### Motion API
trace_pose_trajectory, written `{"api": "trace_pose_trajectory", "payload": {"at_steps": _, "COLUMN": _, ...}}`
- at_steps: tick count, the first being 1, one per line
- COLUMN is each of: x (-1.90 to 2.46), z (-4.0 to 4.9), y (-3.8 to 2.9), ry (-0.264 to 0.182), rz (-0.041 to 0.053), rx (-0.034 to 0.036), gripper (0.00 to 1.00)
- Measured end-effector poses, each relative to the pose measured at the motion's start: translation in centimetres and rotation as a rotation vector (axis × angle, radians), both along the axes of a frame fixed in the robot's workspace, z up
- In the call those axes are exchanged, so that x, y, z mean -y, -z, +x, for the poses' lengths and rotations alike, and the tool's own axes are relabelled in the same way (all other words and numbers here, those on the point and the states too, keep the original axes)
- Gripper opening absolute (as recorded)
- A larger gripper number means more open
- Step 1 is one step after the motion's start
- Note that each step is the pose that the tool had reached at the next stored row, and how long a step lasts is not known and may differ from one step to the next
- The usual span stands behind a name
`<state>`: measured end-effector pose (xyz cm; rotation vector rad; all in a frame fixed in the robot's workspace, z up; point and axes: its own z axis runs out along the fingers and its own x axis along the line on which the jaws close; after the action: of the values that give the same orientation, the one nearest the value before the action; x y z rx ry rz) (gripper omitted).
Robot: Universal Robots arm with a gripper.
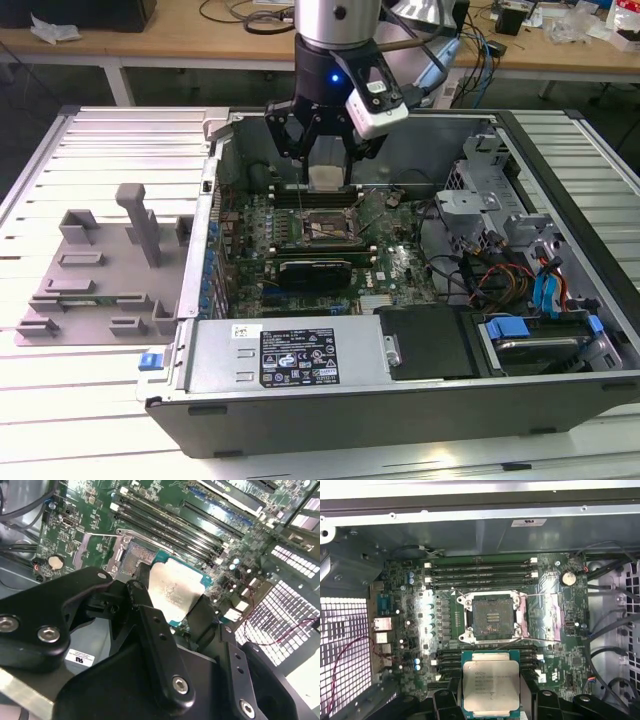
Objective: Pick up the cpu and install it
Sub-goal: 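Pick up the cpu and move it towards the insertion slot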
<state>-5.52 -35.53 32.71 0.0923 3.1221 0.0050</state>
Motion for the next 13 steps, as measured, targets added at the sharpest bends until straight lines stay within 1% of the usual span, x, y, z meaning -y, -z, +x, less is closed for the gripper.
{"api": "trace_pose_trajectory", "payload": {"at_steps": 1, "x": -0.16, "z": 0.00, "y": 0.13, "ry": 0.000, "rz": -0.0001, "rx": 0.0000, "gripper": 0.55}}
{"api": "trace_pose_trajectory", "payload": {"at_steps": 2, "x": -0.43, "z": 0.00, "y": 0.24, "ry": -0.001, "rz": -0.0001, "rx": 0.0000, "gripper": 0.55}}
{"api": "trace_pose_trajectory", "payload": {"at_steps": 4, "x": -0.65, "z": 0.00, "y": 0.32, "ry": -0.002, "rz": -0.0002, "rx": -0.0001, "gripper": 0.55}}
{"api": "trace_pose_trajectory", "payload": {"at_steps": 5, "x": -0.97, "z": 0.00, "y": 0.42, "ry": -0.002, "rz": -0.0001, "rx": 0.0000, "gripper": 0.55}}
{"api": "trace_pose_trajectory", "payload": {"at_steps": 7, "x": -1.31, "z": 0.00, "y": 0.51, "ry": -0.002, "rz": -0.0001, "rx": 0.0000, "gripper": 0.55}}
{"api": "trace_pose_trajectory", "payload": {"at_steps": 8, "x": -1.58, "z": 0.00, "y": 0.60, "ry": -0.002, "rz": -0.0001, "rx": 0.0000, "gripper": 0.55}}
{"api": "trace_pose_trajectory", "payload": {"at_steps": 10, "x": -1.85, "z": 0.00, "y": 0.69, "ry": -0.003, "rz": -0.0002, "rx": -0.0001, "gripper": 0.55}}
{"api": "trace_pose_trajectory", "payload": {"at_steps": 11, "x": -2.07, "z": 0.00, "y": 0.79, "ry": -0.005, "rz": 0.0000, "rx": 0.0001, "gripper": 0.55}}
{"api": "trace_pose_trajectory", "payload": {"at_steps": 13, "x": -2.33, "z": 0.00, "y": 0.89, "ry": -0.007, "rz": 0.0000, "rx": 0.0004, "gripper": 0.55}}
